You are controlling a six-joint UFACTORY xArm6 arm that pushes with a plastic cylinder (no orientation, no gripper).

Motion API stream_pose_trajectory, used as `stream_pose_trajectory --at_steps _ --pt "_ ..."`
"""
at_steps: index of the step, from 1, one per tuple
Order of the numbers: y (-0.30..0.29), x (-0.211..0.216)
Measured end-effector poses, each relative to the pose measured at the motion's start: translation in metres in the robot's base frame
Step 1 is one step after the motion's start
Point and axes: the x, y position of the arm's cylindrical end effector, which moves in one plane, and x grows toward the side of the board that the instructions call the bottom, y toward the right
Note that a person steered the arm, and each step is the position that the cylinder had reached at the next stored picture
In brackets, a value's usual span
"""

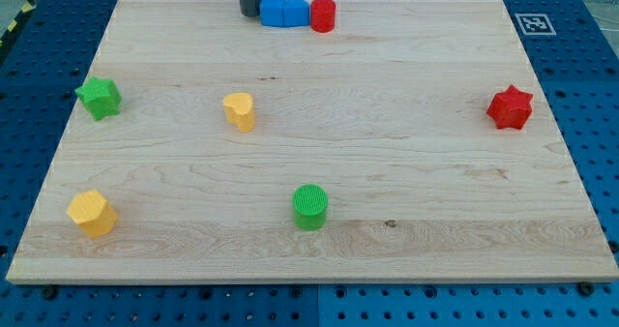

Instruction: Move green star diagonally to the yellow hexagon

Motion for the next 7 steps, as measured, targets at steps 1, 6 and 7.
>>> stream_pose_trajectory --at_steps 1,6,7 --pt "0.001 0.001" --pt "-0.144 0.11" --pt "-0.179 0.164"
